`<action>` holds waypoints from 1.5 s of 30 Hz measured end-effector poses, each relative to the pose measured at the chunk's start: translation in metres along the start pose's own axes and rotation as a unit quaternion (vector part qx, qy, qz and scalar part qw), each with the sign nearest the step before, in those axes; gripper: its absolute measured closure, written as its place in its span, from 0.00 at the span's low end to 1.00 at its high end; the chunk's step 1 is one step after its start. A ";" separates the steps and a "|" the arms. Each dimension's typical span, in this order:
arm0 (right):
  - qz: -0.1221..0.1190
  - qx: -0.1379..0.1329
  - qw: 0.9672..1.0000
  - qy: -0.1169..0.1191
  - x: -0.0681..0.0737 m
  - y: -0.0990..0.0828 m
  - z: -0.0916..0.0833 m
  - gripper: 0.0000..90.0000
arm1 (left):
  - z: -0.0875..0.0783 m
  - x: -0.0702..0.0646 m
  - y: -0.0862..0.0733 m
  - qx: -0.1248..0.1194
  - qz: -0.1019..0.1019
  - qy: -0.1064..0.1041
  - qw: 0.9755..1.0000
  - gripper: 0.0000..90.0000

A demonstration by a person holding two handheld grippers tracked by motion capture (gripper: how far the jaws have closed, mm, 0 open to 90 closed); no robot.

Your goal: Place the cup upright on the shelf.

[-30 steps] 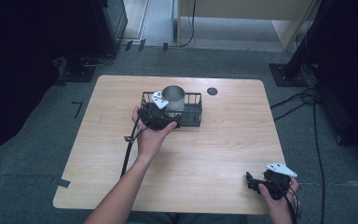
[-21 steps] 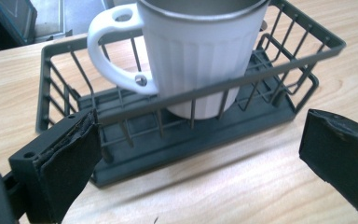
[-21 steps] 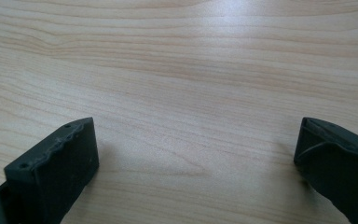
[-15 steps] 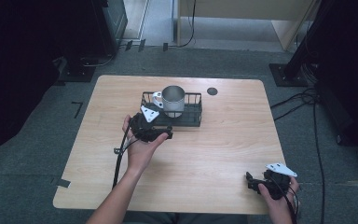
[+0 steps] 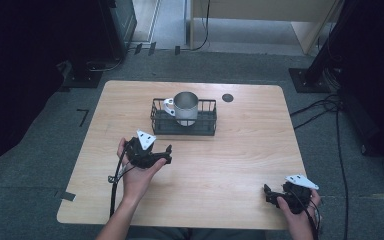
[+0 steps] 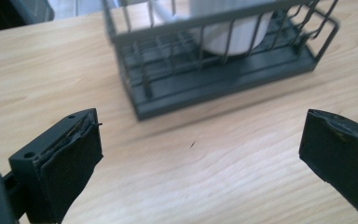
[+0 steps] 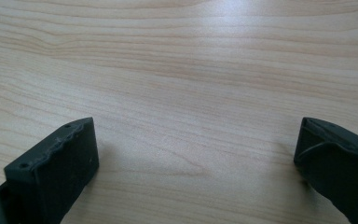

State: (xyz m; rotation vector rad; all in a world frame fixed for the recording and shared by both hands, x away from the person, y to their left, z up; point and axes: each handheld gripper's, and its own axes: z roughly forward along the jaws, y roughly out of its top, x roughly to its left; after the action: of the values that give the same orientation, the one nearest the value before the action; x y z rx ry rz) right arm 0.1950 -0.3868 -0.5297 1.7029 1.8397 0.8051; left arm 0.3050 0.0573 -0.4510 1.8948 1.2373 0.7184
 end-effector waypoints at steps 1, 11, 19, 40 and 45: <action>0.000 0.000 1.000 0.000 0.000 0.000 0.000 0.00 | -0.001 0.003 -0.004 0.002 -0.004 0.000 1.000 0.00; -0.001 0.000 1.000 0.000 0.000 0.000 0.000 0.00 | -0.014 0.029 -0.043 0.017 -0.020 0.013 1.000 0.00; -0.001 0.000 1.000 0.000 0.000 0.000 0.000 0.00 | -0.029 0.053 -0.068 0.022 -0.044 0.023 0.999 0.00; -0.001 0.000 1.000 0.000 0.000 0.000 0.000 0.00 | -0.055 0.115 -0.118 0.060 -0.063 0.060 0.994 0.00; -0.001 0.000 1.000 0.000 0.000 0.000 0.000 0.00 | -0.055 0.125 -0.122 0.067 -0.057 0.068 0.994 0.00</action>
State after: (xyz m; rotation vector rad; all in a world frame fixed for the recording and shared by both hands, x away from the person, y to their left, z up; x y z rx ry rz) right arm 0.1950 -0.3870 -0.5298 1.7001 1.8408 0.8034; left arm 0.2477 0.2191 -0.5140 1.8906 1.5002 0.7278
